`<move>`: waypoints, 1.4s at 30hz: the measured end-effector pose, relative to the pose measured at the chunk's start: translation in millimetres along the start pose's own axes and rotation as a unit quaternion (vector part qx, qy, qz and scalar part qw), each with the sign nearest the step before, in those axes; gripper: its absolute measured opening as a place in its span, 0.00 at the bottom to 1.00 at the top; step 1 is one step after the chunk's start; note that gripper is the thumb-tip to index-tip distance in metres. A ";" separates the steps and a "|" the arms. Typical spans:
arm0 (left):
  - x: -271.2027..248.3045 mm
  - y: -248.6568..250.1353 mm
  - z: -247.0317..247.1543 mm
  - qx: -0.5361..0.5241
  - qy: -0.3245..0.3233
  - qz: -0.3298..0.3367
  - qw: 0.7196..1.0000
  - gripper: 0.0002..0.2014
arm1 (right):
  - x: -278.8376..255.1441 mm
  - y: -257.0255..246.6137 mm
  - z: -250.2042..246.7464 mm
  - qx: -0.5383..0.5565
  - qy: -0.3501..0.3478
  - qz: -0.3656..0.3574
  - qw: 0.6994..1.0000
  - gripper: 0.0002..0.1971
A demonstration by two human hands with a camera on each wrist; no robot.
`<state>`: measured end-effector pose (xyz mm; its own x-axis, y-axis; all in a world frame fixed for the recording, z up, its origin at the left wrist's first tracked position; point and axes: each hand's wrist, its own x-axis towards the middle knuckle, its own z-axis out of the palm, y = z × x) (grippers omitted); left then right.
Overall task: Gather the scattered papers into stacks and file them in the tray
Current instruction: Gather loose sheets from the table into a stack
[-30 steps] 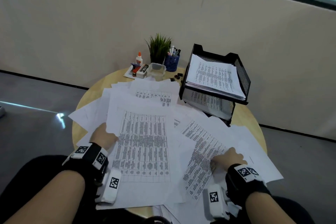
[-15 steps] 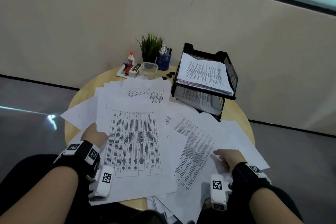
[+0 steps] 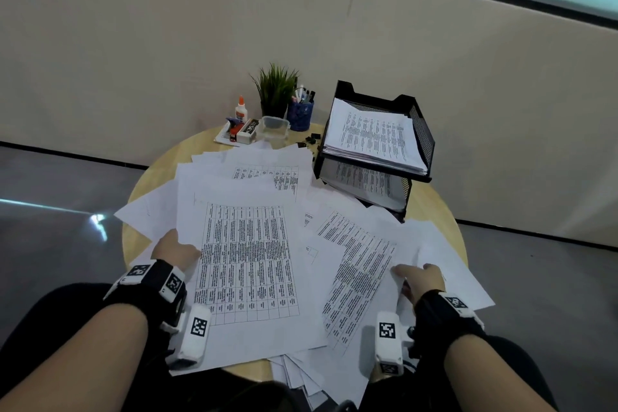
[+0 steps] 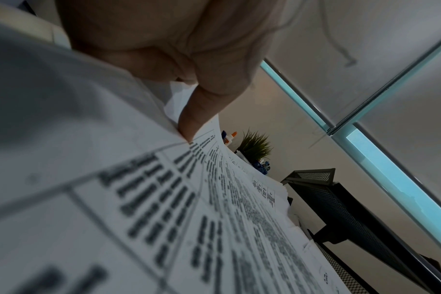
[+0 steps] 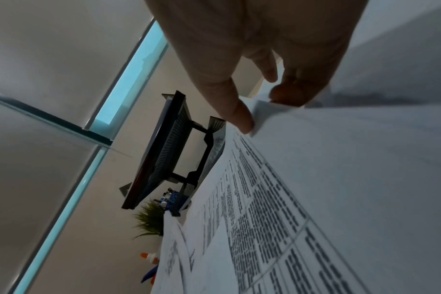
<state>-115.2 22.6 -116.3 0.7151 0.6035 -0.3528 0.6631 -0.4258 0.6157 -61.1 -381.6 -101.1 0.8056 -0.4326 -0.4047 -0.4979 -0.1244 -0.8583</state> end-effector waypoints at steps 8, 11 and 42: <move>-9.1 3.0 -3.6 -0.052 0.010 -0.003 0.999 0.23 | -32.4 0.0 10.3 -0.124 -0.053 -0.120 0.984 0.07; -10.1 0.5 -6.1 -0.095 0.019 0.001 0.995 0.22 | -34.6 -12.9 -2.3 -0.181 -0.016 -0.170 0.969 0.11; -31.5 14.3 4.2 -0.271 -0.151 -0.032 0.950 0.29 | -82.6 -112.7 -38.1 -0.006 0.006 -0.299 0.954 0.07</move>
<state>-127.4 -5.4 -99.3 0.7626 0.3607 -0.5370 0.5538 0.0651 0.8301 -83.8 -365.9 41.0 0.9432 -0.2906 0.1608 0.0468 -0.3630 -0.9306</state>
